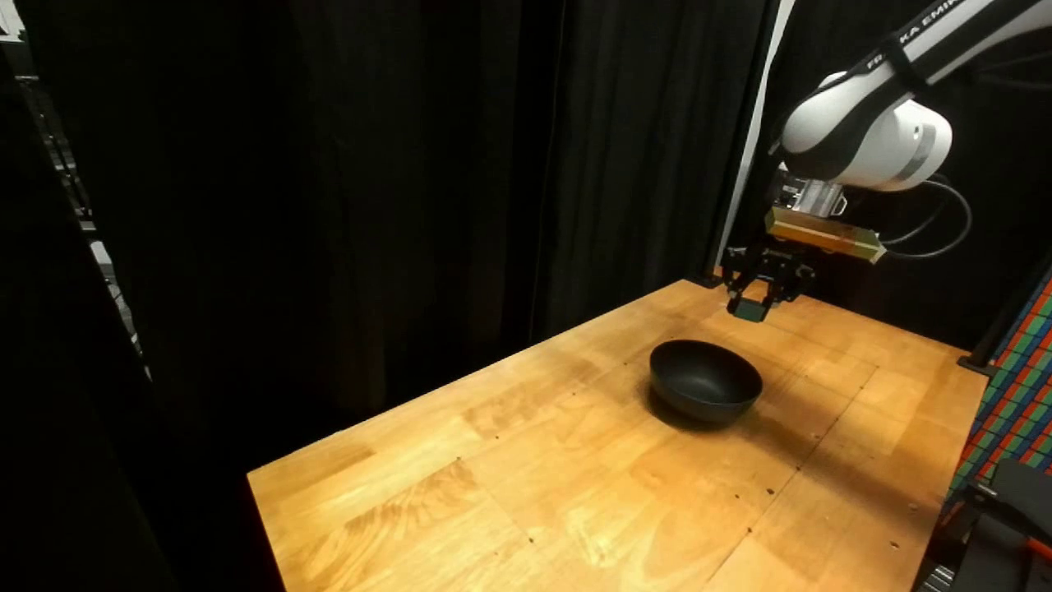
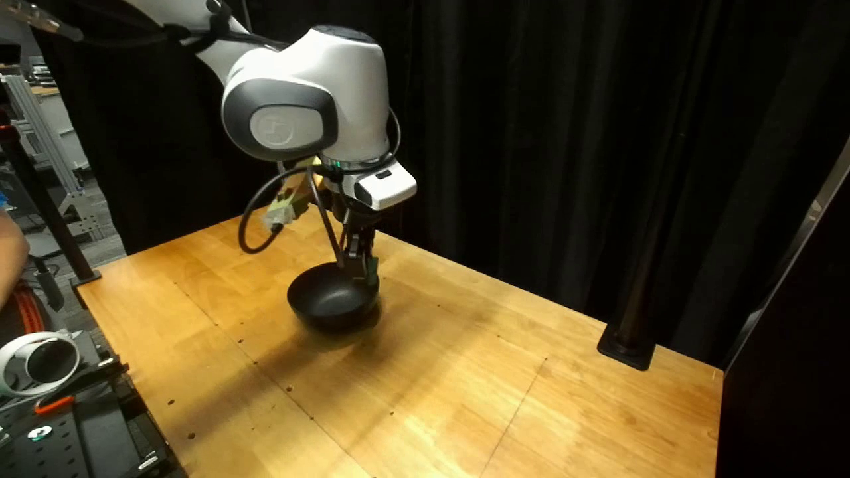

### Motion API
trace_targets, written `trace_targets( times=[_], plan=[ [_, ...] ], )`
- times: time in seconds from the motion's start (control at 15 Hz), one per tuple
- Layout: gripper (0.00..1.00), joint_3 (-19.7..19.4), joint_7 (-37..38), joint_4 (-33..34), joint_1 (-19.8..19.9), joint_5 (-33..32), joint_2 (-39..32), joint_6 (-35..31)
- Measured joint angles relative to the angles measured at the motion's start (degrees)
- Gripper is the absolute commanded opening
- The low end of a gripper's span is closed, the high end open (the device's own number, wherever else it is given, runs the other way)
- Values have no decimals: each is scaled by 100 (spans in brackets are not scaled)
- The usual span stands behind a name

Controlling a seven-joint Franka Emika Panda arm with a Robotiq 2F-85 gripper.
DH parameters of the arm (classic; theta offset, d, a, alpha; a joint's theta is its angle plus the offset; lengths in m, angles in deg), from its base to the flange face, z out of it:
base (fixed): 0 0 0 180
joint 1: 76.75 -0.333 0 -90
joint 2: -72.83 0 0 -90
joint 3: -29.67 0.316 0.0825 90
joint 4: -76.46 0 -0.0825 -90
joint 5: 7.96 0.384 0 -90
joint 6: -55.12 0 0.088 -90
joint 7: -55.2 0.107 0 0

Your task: Put the block in the bowl

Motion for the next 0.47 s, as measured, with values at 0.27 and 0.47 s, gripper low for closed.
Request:
trace_targets(
  times=[0.27,0.47],
  plan=[
    [85,353,-604,-6,5,882,335,1078],
    [100,310,-726,38,10,647,458,2169]
  ],
)
